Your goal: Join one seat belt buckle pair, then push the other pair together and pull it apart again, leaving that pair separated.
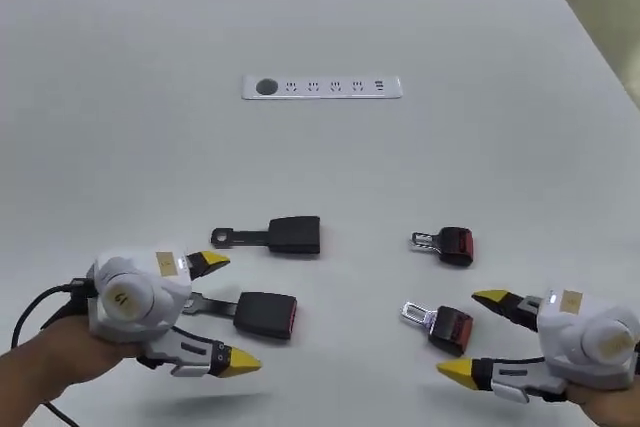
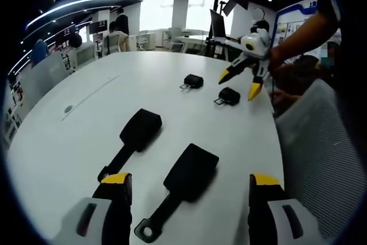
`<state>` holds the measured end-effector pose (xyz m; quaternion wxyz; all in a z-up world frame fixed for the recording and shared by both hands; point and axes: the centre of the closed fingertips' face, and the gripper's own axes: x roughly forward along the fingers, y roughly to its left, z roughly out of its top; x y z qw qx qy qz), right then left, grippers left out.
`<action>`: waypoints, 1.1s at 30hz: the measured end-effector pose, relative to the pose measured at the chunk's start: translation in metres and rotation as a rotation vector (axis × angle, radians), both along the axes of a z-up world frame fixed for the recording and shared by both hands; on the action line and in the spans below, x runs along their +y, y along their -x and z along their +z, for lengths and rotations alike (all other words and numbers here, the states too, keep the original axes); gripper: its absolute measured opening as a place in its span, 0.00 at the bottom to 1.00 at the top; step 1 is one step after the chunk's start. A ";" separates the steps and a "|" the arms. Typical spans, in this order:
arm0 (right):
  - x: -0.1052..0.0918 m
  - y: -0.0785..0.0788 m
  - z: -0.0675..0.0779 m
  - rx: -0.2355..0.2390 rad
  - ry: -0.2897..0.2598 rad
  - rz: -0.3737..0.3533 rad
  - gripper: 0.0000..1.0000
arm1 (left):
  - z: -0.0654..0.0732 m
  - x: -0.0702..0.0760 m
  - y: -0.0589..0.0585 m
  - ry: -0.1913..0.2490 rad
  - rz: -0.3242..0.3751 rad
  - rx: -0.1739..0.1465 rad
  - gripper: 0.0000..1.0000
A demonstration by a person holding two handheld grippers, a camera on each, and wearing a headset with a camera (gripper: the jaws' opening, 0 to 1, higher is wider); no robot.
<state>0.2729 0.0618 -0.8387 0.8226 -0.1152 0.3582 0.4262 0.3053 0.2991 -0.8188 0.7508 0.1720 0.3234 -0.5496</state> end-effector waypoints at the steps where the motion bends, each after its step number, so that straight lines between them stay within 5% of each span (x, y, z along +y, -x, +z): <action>1: 0.000 0.000 -0.001 0.003 0.002 0.002 0.69 | -0.002 -0.001 0.000 -0.004 -0.005 0.003 0.85; 11: 0.000 -0.002 -0.012 0.043 0.035 0.062 0.58 | -0.025 -0.011 -0.002 -0.049 -0.074 0.020 0.72; 17: 0.000 0.002 -0.018 0.066 0.077 0.136 0.51 | -0.035 -0.009 -0.002 -0.122 -0.142 -0.012 0.65; 28: -0.001 0.003 -0.018 0.077 0.119 0.237 0.42 | -0.040 -0.009 0.001 -0.134 -0.206 -0.025 0.46; 33: -0.003 0.000 -0.018 0.077 0.126 0.262 0.37 | -0.038 -0.011 -0.005 -0.129 -0.211 -0.075 0.39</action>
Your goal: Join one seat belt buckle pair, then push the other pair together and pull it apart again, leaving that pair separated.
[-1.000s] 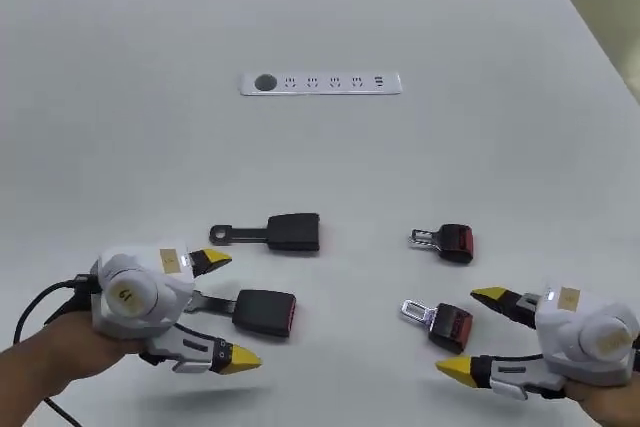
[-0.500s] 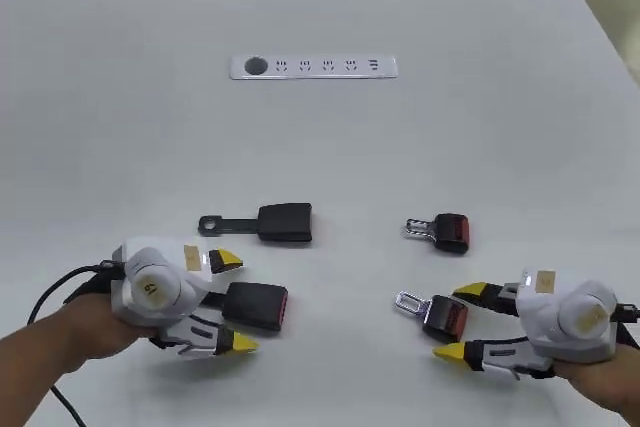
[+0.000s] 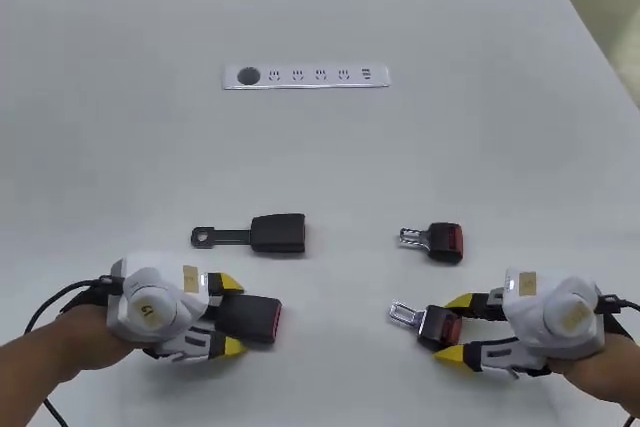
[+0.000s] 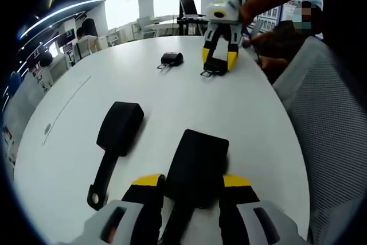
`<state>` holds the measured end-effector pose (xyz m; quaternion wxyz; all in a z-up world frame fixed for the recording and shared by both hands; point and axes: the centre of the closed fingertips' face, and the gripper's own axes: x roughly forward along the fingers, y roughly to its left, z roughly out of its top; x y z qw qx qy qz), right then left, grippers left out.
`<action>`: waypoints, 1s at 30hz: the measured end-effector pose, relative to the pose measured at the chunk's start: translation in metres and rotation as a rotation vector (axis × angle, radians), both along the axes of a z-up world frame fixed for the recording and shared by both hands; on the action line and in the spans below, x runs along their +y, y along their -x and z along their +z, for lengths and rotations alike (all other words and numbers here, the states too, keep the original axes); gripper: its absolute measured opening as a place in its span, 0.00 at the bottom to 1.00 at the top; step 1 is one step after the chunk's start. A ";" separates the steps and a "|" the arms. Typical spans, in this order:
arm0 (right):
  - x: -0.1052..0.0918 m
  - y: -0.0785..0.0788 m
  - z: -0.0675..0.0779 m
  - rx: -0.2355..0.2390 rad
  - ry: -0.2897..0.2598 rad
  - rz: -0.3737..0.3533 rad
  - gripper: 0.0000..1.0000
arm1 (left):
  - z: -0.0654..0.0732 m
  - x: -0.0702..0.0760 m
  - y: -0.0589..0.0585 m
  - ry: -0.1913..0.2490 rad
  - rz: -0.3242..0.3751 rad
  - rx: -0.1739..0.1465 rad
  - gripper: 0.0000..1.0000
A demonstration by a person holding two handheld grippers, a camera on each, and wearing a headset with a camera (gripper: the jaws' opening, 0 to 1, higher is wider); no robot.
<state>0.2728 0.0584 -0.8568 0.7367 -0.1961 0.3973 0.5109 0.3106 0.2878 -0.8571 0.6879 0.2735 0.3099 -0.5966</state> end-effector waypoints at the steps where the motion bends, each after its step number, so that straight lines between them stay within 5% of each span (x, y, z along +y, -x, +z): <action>1: 0.000 -0.001 0.000 0.000 0.004 0.006 0.37 | -0.002 0.002 0.004 -0.011 0.001 0.027 0.38; 14: -0.001 -0.003 -0.003 0.027 0.092 0.158 0.35 | -0.001 -0.001 0.001 -0.033 -0.028 0.013 0.36; 30: 0.012 -0.004 -0.003 0.032 0.129 0.278 0.34 | -0.001 0.000 0.003 -0.066 -0.048 0.019 0.36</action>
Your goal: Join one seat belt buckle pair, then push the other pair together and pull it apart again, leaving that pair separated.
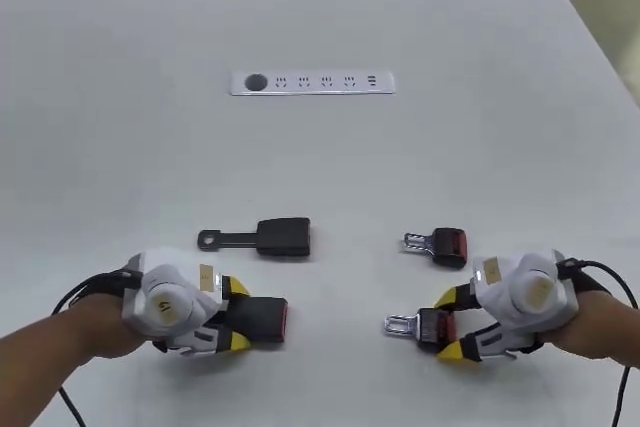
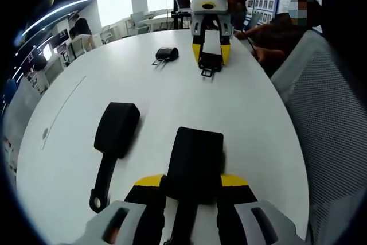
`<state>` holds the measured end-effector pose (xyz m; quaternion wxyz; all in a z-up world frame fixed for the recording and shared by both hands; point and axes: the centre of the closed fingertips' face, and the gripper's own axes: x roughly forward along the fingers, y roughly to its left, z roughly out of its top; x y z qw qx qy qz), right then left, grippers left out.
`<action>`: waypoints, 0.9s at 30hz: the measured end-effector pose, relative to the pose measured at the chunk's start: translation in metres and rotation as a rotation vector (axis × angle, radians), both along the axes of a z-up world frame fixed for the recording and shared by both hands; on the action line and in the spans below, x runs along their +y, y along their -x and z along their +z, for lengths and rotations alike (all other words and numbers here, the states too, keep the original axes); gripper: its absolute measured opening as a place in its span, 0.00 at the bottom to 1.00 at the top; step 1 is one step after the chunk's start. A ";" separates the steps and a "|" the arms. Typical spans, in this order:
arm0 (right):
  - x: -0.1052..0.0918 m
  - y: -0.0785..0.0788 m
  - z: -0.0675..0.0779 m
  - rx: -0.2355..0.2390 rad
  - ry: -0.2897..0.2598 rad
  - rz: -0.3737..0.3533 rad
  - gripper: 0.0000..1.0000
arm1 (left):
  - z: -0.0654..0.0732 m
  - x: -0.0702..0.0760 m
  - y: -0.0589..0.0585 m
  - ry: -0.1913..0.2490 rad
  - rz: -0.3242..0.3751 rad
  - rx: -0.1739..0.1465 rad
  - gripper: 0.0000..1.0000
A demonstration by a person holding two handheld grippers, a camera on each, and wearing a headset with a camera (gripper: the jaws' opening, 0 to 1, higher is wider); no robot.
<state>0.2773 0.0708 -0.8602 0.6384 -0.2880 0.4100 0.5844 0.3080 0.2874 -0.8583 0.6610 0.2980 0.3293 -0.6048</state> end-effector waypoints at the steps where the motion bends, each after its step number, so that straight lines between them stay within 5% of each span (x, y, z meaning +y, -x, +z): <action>1: 0.001 0.000 0.000 0.000 0.000 0.003 0.34 | 0.000 0.000 0.000 -0.002 0.000 0.001 0.36; 14: 0.020 -0.004 0.001 -0.029 -0.063 0.033 0.34 | 0.000 0.001 0.001 -0.010 0.007 0.003 0.36; 27: 0.047 -0.004 0.003 -0.051 -0.201 0.033 0.34 | -0.001 0.001 0.001 -0.028 0.016 0.009 0.36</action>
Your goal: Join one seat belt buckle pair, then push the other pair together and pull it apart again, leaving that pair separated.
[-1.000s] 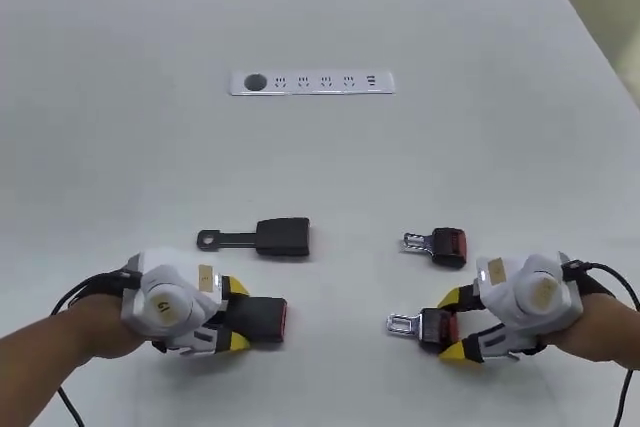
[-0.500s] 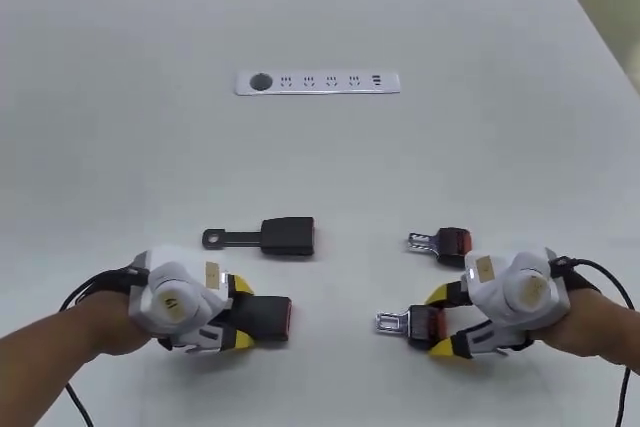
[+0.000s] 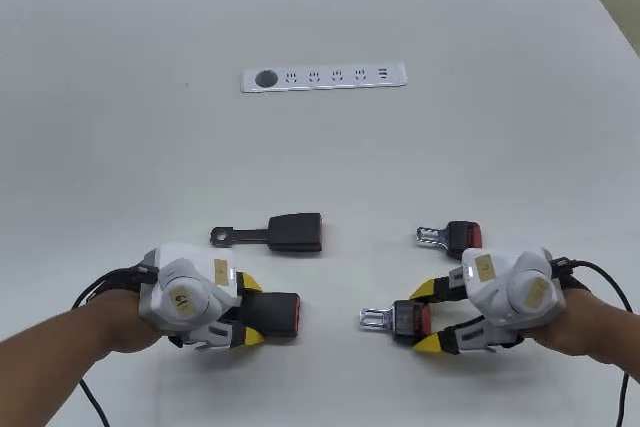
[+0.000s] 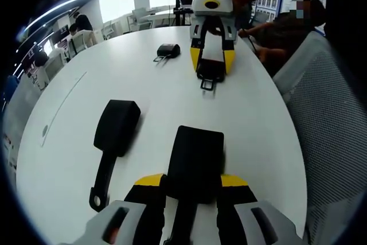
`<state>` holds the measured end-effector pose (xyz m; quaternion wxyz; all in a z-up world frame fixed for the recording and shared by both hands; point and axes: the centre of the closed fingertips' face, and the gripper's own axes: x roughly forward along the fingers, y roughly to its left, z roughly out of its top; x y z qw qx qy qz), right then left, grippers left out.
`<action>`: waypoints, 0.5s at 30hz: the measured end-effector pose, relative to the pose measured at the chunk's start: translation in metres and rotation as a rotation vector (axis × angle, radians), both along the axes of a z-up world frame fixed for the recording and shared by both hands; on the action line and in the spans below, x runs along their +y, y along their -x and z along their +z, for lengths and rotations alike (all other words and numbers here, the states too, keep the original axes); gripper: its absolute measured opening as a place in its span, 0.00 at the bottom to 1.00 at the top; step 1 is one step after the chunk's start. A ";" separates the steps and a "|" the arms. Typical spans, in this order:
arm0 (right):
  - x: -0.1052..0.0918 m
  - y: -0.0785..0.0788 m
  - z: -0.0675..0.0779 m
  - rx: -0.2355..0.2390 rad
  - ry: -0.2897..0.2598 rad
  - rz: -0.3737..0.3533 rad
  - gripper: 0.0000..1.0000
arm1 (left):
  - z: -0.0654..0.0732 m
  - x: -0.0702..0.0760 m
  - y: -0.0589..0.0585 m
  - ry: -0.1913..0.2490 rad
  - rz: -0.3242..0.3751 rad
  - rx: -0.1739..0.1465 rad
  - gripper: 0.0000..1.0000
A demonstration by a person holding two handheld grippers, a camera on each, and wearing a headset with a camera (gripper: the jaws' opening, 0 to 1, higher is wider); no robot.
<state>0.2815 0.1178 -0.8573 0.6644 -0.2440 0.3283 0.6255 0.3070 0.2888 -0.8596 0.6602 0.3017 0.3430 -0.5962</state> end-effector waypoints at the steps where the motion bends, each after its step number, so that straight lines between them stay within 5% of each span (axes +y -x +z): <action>1: 0.001 0.000 0.000 0.001 -0.009 -0.003 0.34 | 0.000 0.000 0.000 -0.002 0.001 0.001 0.36; 15: 0.029 -0.005 0.001 -0.003 -0.121 -0.027 0.34 | -0.001 0.000 0.000 -0.023 0.006 0.006 0.35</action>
